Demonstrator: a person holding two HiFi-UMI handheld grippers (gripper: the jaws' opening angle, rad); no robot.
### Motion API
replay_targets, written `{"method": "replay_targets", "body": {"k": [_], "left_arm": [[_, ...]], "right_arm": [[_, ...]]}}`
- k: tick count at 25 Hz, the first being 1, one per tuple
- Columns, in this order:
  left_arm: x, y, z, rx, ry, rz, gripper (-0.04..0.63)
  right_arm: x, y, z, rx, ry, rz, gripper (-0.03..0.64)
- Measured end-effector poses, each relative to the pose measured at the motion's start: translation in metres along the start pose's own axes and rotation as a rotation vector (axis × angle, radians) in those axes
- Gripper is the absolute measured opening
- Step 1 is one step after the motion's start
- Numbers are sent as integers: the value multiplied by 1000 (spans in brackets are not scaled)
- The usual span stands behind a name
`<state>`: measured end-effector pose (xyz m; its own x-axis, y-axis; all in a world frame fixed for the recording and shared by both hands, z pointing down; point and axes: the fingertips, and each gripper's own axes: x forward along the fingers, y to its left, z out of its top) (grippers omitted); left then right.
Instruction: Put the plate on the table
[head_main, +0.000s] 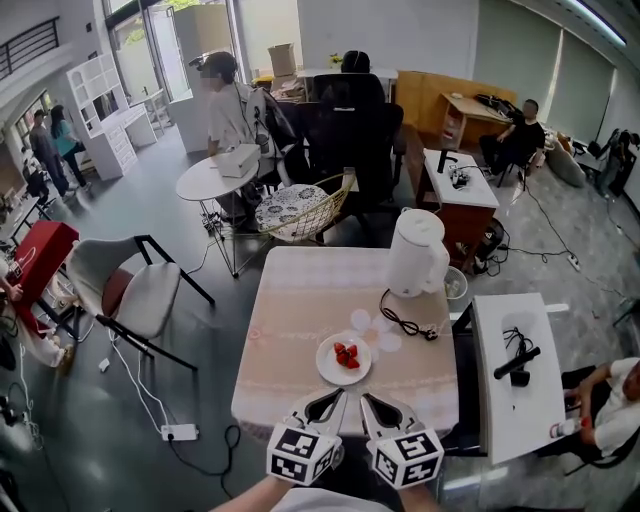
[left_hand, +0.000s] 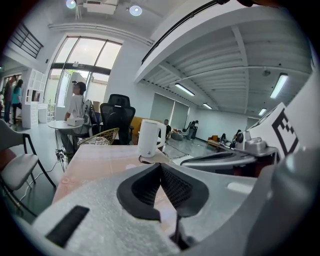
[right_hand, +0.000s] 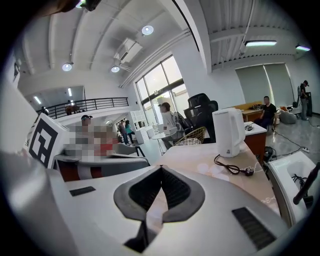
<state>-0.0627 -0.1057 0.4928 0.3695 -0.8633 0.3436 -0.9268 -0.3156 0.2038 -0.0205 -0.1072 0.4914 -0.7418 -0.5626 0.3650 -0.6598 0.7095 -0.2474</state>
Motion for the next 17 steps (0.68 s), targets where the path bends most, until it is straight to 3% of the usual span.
{"method": "replay_targets", "body": {"k": [17], "left_arm": [[-21, -32, -15, 6, 3, 1, 8]], "right_arm": [[-35, 11, -15, -31, -9, 17, 4]]}}
